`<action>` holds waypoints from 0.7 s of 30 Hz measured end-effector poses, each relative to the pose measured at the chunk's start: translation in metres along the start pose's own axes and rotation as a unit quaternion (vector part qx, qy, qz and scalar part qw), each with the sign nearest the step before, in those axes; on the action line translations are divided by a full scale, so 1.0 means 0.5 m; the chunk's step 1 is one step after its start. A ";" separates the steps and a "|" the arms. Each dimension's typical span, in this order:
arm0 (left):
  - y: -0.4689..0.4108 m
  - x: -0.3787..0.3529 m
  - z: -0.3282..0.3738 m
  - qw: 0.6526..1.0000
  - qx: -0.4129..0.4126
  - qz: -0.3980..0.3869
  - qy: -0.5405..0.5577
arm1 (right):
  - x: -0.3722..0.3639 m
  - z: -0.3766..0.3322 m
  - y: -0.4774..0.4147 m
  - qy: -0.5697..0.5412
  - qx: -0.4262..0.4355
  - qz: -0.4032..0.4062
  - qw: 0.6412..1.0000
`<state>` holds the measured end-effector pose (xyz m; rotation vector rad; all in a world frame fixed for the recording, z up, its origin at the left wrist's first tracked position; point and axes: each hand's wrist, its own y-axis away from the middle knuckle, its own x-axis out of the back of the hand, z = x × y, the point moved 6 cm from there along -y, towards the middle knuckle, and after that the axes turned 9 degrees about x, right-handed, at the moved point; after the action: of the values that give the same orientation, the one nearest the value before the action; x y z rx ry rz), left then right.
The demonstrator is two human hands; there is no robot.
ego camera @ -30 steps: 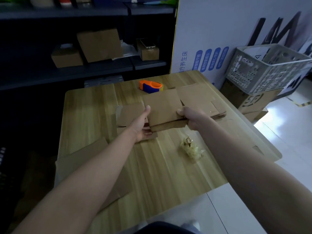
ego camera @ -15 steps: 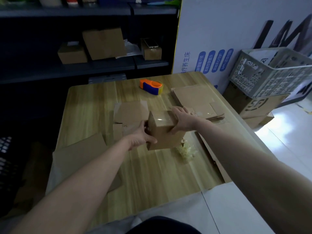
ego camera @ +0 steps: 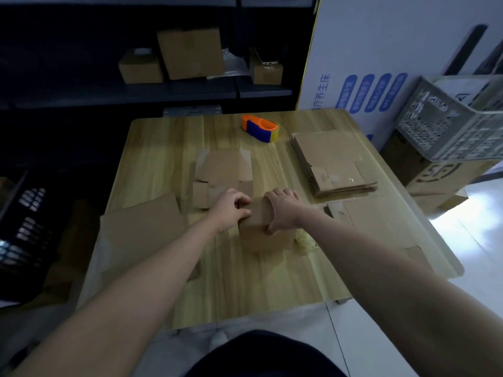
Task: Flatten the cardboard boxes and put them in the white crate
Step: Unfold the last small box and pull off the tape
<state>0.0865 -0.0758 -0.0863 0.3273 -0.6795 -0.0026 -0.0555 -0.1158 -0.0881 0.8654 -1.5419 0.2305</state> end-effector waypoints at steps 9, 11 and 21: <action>0.020 -0.016 -0.046 0.998 0.047 0.050 -0.001 | -0.039 -0.008 -0.002 -0.005 0.024 0.014 1.000; 0.019 -0.021 -0.039 0.998 0.046 0.050 0.002 | -0.044 -0.002 0.004 -0.018 0.018 0.017 1.000; 0.023 -0.037 -0.017 0.993 0.033 0.064 -0.094 | -0.054 0.006 0.014 -0.031 0.005 0.030 0.999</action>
<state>0.0762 -0.0604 -0.1005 0.3497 -0.8877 0.1122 -0.0643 -0.1024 -0.1112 0.8431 -1.6277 0.2568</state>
